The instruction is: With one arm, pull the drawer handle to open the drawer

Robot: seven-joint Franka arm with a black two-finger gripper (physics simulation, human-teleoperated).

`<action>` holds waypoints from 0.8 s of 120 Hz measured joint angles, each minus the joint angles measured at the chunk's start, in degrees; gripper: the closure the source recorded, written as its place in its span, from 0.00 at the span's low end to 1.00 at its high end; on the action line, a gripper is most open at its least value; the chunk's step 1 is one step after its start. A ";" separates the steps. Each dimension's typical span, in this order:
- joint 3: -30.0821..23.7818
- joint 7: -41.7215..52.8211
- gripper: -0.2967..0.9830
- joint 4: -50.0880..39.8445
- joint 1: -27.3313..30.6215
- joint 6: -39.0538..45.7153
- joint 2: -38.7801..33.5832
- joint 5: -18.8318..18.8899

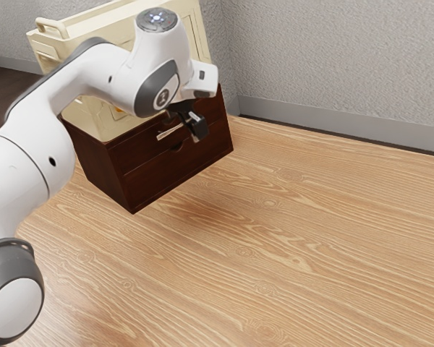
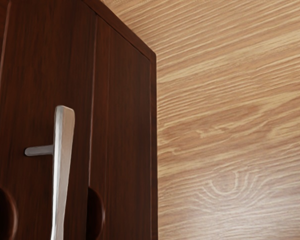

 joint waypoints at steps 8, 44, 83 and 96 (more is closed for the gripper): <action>0.04 0.30 0.23 0.16 0.10 0.37 0.25 0.03; 0.07 1.30 0.23 0.88 0.95 1.28 1.61 0.02; -0.06 1.94 0.23 0.89 1.69 1.78 2.48 -0.10; -0.01 2.08 0.23 0.92 1.96 1.83 2.89 -0.16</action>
